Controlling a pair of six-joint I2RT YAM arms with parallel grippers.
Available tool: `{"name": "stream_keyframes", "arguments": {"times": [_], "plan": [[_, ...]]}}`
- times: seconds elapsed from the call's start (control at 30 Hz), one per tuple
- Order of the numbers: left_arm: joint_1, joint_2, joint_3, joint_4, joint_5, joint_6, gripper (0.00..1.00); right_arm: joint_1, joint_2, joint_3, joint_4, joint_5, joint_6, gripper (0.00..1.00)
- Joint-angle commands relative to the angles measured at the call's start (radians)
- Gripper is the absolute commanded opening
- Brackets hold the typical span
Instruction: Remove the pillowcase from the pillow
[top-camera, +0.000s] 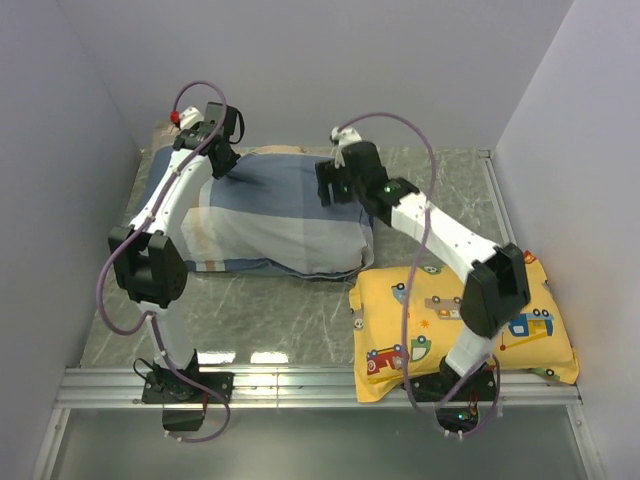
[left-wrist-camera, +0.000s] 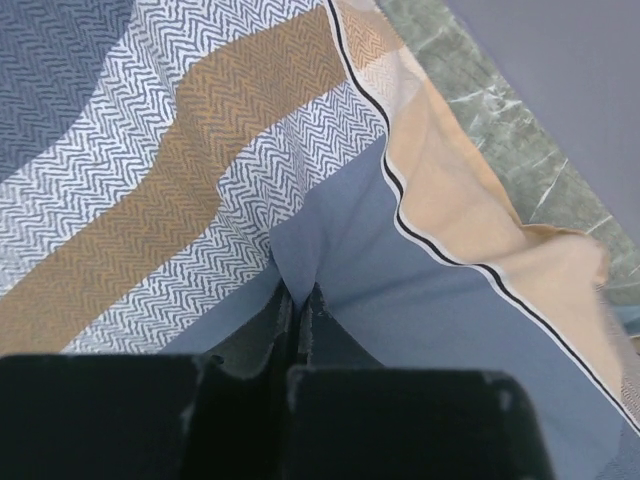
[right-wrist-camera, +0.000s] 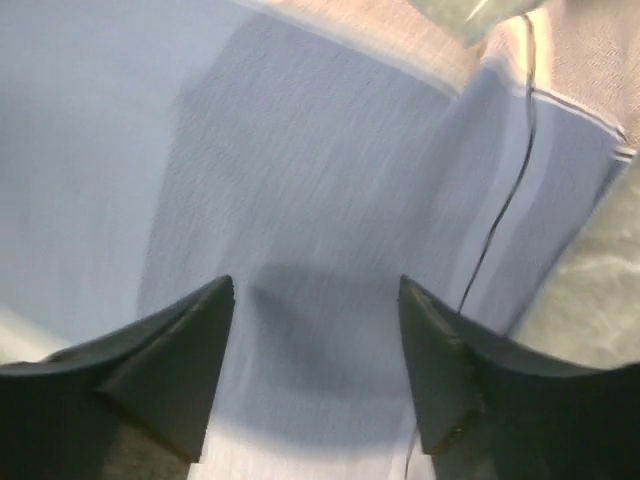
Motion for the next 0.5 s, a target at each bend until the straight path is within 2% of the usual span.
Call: {"name": "stream_keyframes", "arguments": {"times": [0.0,0.03,0.07,0.13,0.2,0.3,0.47], "plan": [[0.007,0.029,0.065,0.05,0.026,0.067,0.0,0.114,-0.198,-0.138,0.113,0.05,-0.116,0.79],[0.007,0.032,0.059,0.058,0.034,0.07,0.0,0.151,-0.225,-0.177,0.134,0.092,-0.144,0.85],[0.007,0.032,0.049,0.069,0.041,0.078,0.0,0.228,-0.246,-0.256,0.18,0.111,-0.183,0.88],[0.01,0.03,0.039,0.075,0.055,0.077,0.0,0.299,-0.275,-0.327,0.24,0.168,-0.256,0.92],[0.014,0.027,0.033,0.084,0.067,0.084,0.0,0.401,-0.256,-0.419,0.278,0.221,-0.323,0.93],[0.014,0.029,0.035,0.087,0.083,0.093,0.0,0.525,-0.199,-0.498,0.356,0.392,-0.377,0.96],[0.017,0.041,0.058,0.075,0.11,0.107,0.0,0.605,-0.11,-0.535,0.436,0.559,-0.419,0.96]]}}
